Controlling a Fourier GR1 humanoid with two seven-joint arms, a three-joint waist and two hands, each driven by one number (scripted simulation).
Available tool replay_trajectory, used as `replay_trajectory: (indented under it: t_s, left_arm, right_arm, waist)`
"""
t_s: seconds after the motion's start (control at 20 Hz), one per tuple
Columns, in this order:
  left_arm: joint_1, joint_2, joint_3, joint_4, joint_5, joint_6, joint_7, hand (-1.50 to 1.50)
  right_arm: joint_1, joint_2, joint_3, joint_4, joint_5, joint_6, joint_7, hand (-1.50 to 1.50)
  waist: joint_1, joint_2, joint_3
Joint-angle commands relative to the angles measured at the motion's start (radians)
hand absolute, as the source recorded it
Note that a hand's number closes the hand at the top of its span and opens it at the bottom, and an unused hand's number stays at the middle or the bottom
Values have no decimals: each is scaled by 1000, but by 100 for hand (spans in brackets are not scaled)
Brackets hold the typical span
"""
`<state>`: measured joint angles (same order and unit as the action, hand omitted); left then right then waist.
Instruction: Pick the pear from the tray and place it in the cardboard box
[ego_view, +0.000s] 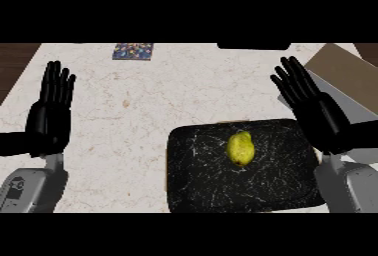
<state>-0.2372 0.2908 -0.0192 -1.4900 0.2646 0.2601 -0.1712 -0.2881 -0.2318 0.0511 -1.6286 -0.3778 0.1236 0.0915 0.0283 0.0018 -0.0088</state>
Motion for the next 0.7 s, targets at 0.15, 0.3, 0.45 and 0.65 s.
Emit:
replay_trajectory:
  t_s: [0.15,0.3,0.45,0.65]
  left_arm:
    - [35,140,-58,-14,-101,-87,22,0]
    - [66,164,-163,-19,-150,-163,40,0]
    - [75,220,-153,-25,-136,-234,37,0]
    - [56,206,-181,-37,-148,-251,48,0]
  right_arm:
    - [170,32,-288,-30,-71,-214,-97,-150]
    - [338,-63,-324,68,52,-244,-59,-150]
    - [461,56,-401,52,-25,-257,-197,-150]
    - [580,103,-316,1,119,-193,-421,-150]
  waist:
    - [-114,-15,15]
    - [-129,1,12]
    - [-85,-5,12]
    - [-54,-3,10]
